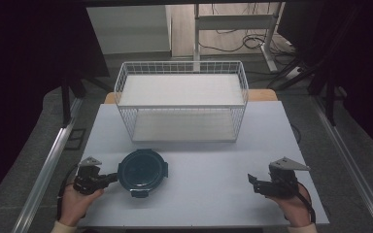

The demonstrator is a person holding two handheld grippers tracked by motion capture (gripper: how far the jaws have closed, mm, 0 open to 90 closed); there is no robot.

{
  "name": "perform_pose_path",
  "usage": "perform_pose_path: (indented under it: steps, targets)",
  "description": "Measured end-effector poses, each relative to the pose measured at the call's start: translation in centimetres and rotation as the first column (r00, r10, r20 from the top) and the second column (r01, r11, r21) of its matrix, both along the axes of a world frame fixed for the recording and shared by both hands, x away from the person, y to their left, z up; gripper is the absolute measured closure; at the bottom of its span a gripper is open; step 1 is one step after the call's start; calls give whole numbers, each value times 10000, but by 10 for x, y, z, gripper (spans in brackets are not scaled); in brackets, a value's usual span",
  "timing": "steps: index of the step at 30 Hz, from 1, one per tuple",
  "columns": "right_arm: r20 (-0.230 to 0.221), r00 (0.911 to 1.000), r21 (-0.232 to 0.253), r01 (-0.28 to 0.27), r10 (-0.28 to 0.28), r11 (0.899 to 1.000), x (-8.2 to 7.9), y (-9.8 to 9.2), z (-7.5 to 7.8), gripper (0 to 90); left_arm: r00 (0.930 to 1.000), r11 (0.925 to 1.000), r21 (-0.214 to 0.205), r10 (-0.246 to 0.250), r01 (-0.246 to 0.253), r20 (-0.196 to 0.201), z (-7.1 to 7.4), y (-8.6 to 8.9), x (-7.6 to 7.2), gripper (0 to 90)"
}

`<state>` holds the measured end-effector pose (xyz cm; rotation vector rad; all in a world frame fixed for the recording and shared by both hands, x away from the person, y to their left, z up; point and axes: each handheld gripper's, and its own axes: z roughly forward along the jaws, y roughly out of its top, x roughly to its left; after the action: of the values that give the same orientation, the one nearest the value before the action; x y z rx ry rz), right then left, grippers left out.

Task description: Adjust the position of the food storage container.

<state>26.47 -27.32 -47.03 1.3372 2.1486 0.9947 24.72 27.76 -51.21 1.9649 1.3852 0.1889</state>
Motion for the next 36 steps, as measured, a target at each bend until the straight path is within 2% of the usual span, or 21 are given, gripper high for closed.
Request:
perform_pose_path:
  steps: [5, 16, 22, 36]
  targets:
    - [12, 10000, 26, 27, -27, 10000, 0, -1, 1, 160, 10000, 9998, 213, -66, 66, -27, 1, -7, 3, 900]
    - [2, 10000, 23, 32, -32, 10000, 0, -1, 1, 161, 9994, 9987, 382, -338, 339, -46, 1, -22, 11, 900]
    - [-8, 10000, 230, 44, -44, 9997, 0, -2, 3, 161, 9984, 9972, 497, -555, 561, -122, 2, -32, 15, 900]
    - [17, 10000, 337, 43, -44, 9994, 0, -4, 4, 161, 9944, 9919, 705, -1059, 1060, -53, 5, -71, 30, 900]
